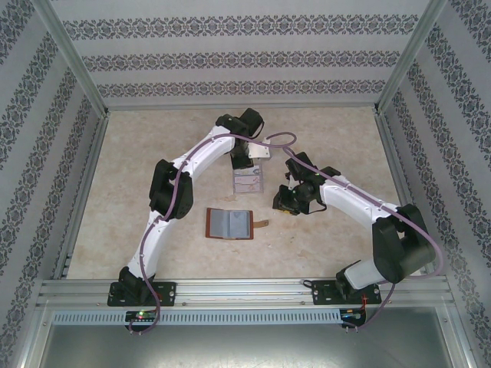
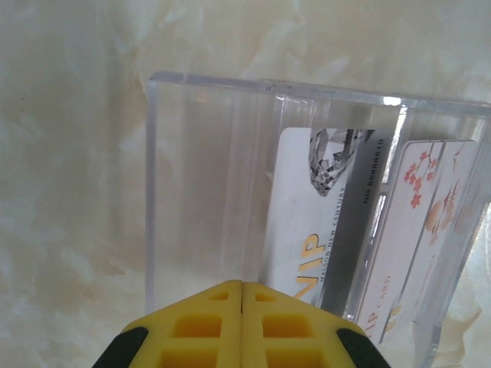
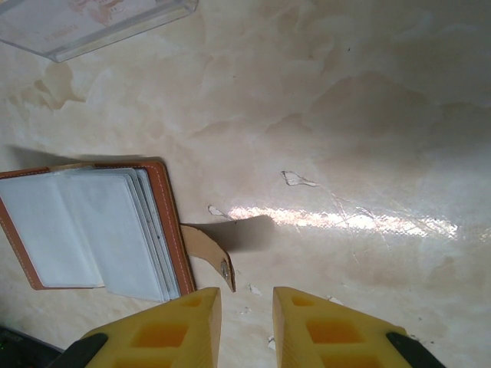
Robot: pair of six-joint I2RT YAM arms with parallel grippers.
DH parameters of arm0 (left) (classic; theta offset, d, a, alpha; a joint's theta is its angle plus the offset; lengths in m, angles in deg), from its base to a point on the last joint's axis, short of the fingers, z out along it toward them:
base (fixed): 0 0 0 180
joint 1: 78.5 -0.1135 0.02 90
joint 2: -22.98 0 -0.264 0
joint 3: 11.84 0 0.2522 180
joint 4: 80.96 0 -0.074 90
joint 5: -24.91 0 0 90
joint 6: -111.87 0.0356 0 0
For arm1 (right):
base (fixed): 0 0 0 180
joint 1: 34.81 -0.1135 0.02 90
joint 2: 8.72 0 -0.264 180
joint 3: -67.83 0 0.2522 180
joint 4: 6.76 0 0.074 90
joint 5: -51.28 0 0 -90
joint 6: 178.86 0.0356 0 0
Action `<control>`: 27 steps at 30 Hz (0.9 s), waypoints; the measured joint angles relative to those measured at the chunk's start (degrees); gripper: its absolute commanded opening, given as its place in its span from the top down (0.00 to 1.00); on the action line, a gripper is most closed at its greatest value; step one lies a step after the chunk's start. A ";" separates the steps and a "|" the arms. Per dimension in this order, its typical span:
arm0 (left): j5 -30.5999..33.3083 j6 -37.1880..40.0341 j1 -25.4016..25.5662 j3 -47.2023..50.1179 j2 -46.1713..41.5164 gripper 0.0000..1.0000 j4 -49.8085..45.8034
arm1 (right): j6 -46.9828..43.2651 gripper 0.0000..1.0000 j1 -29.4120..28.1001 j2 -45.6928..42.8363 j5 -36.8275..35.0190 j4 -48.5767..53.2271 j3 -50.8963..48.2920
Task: Take the credit cards out of the card holder
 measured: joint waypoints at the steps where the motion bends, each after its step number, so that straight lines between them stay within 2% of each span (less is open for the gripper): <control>1: -0.02 0.00 0.00 0.09 0.00 0.95 0.00 | 0.00 0.74 0.00 0.00 0.00 -0.02 0.00; 16: -0.20 -2.64 0.00 0.35 -0.15 0.95 0.11 | 0.04 0.74 -0.07 0.00 0.00 -0.04 0.00; 22: -1.73 -9.62 0.00 3.48 -3.67 0.96 1.81 | 0.09 0.74 -1.38 0.81 0.02 -0.13 0.61; 27: -2.99 -18.45 0.00 6.93 -8.37 1.00 4.15 | 0.20 0.74 -2.84 2.62 0.04 -0.55 1.86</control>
